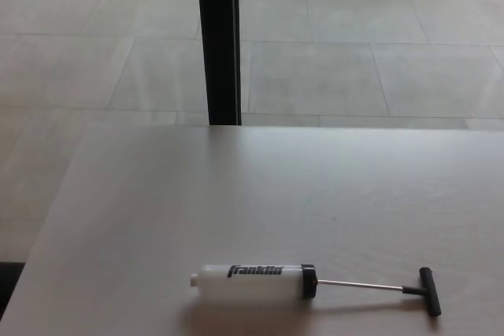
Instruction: The robot uses its left hand to lift the air pump kept on the middle of the desk and use the right hand to compress the handle
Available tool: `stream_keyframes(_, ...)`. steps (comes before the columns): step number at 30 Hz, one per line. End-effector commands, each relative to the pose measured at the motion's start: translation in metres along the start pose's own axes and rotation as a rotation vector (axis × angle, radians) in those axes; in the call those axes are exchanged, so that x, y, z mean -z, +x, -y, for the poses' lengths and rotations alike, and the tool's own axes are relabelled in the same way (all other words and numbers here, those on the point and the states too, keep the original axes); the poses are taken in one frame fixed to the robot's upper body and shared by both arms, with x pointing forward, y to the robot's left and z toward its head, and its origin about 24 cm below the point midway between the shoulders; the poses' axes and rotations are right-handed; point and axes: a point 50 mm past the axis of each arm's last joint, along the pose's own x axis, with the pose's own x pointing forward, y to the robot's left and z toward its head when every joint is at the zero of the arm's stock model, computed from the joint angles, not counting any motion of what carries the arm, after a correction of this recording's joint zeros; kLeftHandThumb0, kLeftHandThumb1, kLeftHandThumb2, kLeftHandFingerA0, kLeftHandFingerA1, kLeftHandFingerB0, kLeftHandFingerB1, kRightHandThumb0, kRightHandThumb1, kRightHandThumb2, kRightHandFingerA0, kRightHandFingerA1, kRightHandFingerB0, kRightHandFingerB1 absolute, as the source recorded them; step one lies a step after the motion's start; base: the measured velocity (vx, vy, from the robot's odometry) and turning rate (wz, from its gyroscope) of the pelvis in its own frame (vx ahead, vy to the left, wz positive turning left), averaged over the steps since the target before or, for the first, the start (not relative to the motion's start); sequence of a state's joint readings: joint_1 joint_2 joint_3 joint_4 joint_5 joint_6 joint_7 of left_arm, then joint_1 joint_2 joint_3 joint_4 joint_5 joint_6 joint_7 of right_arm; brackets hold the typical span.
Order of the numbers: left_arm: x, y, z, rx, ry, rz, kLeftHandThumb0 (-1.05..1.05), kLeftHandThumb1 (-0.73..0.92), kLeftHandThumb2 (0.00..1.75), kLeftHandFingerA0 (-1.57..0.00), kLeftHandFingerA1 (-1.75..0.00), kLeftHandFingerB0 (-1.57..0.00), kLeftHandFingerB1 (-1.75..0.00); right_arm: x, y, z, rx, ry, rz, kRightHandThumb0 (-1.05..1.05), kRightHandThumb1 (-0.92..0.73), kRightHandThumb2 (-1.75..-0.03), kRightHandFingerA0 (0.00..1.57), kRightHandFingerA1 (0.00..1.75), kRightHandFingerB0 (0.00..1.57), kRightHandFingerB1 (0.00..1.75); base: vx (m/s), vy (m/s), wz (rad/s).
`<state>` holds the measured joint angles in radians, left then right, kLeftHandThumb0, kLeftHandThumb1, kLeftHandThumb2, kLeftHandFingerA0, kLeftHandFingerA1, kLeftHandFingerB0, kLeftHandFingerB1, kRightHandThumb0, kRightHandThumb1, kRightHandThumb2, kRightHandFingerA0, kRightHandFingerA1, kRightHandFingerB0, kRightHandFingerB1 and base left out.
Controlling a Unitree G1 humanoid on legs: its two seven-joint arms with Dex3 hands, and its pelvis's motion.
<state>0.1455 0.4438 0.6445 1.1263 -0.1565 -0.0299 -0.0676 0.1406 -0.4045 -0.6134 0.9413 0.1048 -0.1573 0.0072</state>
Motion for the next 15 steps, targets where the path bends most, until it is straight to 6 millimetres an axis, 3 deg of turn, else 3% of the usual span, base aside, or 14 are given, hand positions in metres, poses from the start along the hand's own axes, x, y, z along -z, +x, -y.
stream_keyframes(1, -0.023, -0.001, -0.033, -0.167, -0.307, 0.135, -0.42, 0.47, 0.54, -0.79, -0.84, -0.53, -0.51, -0.028, 0.005, 0.040, 0.177, 0.324, 0.138, -0.59, -0.54, -0.89, 0.46, 0.73, 0.17, 0.45, 0.00, 0.000, 0.00)
stream_keyframes(2, -0.023, -0.001, -0.035, -0.151, -0.359, 0.144, -0.54, 0.37, 0.76, -0.50, -0.72, -0.33, -0.52, -0.030, 0.005, 0.044, 0.160, 0.338, 0.132, -0.60, -0.72, -0.61, 0.31, 0.67, 0.12, 0.29, 0.00, 0.000, 0.00)
stream_keyframes(3, -0.034, 0.000, -0.035, -0.091, -0.448, 0.187, -0.66, 0.44, 0.55, -0.10, -0.56, -0.18, -0.35, -0.037, 0.008, 0.051, 0.146, 0.382, 0.125, -0.77, -0.64, -1.00, 0.02, 0.35, 0.00, 0.15, 0.00, 0.000, 0.00)
stream_keyframes(4, -0.043, 0.001, -0.034, -0.051, -0.446, 0.220, -0.68, 0.40, 0.83, -0.01, -0.40, -0.07, -0.36, -0.044, 0.010, 0.057, 0.150, 0.392, 0.128, -0.85, -0.70, -1.05, 0.00, 0.17, 0.00, 0.10, 0.00, 0.000, 0.00)
stream_keyframes(5, -0.051, 0.000, -0.033, -0.023, -0.409, 0.263, -0.68, 0.37, 0.84, 0.00, -0.25, 0.00, -0.25, -0.051, 0.010, 0.061, 0.160, 0.403, 0.153, -0.90, -0.72, -1.07, 0.00, 0.14, 0.00, 0.10, 0.00, 0.000, 0.00)
stream_keyframes(6, -0.061, -0.001, -0.032, -0.016, -0.343, 0.305, -0.80, 0.46, 0.88, -0.05, -0.14, -0.09, -0.12, -0.059, 0.009, 0.064, 0.169, 0.405, 0.173, -1.03, -0.80, -1.10, 0.00, 0.06, 0.00, 0.00, 0.00, 0.000, 0.00)
stream_keyframes(7, -0.073, -0.001, -0.030, -0.011, -0.306, 0.352, -0.73, 0.42, 0.89, -0.01, -0.36, -0.06, -0.21, -0.067, 0.009, 0.066, 0.176, 0.407, 0.196, -1.05, -0.81, -1.13, 0.00, 0.05, 0.00, 0.00, 0.00, 0.000, 0.00)
stream_keyframes(9, -0.089, -0.003, -0.026, 0.011, -0.260, 0.415, -0.76, 0.45, 0.89, -0.02, -0.26, -0.06, -0.21, -0.079, 0.009, 0.068, 0.170, 0.420, 0.227, -1.05, -0.81, -1.14, 0.00, 0.07, 0.00, 0.01, 0.00, 0.000, 0.00)
stream_keyframes(10, -0.100, -0.004, -0.022, 0.030, -0.274, 0.472, -0.75, 0.43, 0.83, -0.24, -0.69, -0.07, -0.25, -0.087, 0.008, 0.068, 0.159, 0.424, 0.260, -1.05, -0.81, -1.15, 0.00, 0.06, 0.00, 0.00, 0.00, 0.000, 0.00)
stream_keyframes(12, -0.120, -0.008, -0.017, 0.017, -0.196, 0.547, -0.83, 0.47, 0.87, -0.16, -0.62, -0.04, -0.34, -0.102, 0.009, 0.061, 0.125, 0.429, 0.307, -1.05, -0.80, -1.16, 0.00, 0.07, 0.00, 0.00, 0.00, 0.000, 0.00)
stream_keyframes(13, -0.130, -0.011, -0.011, 0.047, -0.183, 0.602, -0.81, 0.57, 0.59, -0.04, -0.51, -0.12, -0.29, -0.111, 0.007, 0.059, 0.107, 0.418, 0.347, -0.89, -0.90, -0.67, 0.00, 0.11, 0.00, 0.13, 0.00, 0.000, 0.00)
stream_keyframes(14, -0.150, -0.018, 0.000, 0.090, -0.151, 0.699, -0.40, 0.16, 0.86, -0.03, -0.54, 0.00, -0.50, -0.128, 0.002, 0.053, 0.068, 0.383, 0.433, -0.97, -0.79, -1.15, 0.00, 0.10, 0.00, 0.03, 0.00, 0.000, 0.00)
stream_keyframes(15, -0.173, -0.031, 0.016, 0.094, -0.068, 0.829, -0.96, 0.43, 0.79, -0.14, -0.56, -0.19, -0.41, -0.150, -0.006, 0.043, 0.021, 0.345, 0.525, -0.88, -0.72, -1.12, 0.00, 0.17, 0.02, 0.13, 0.00, 0.000, 0.00)
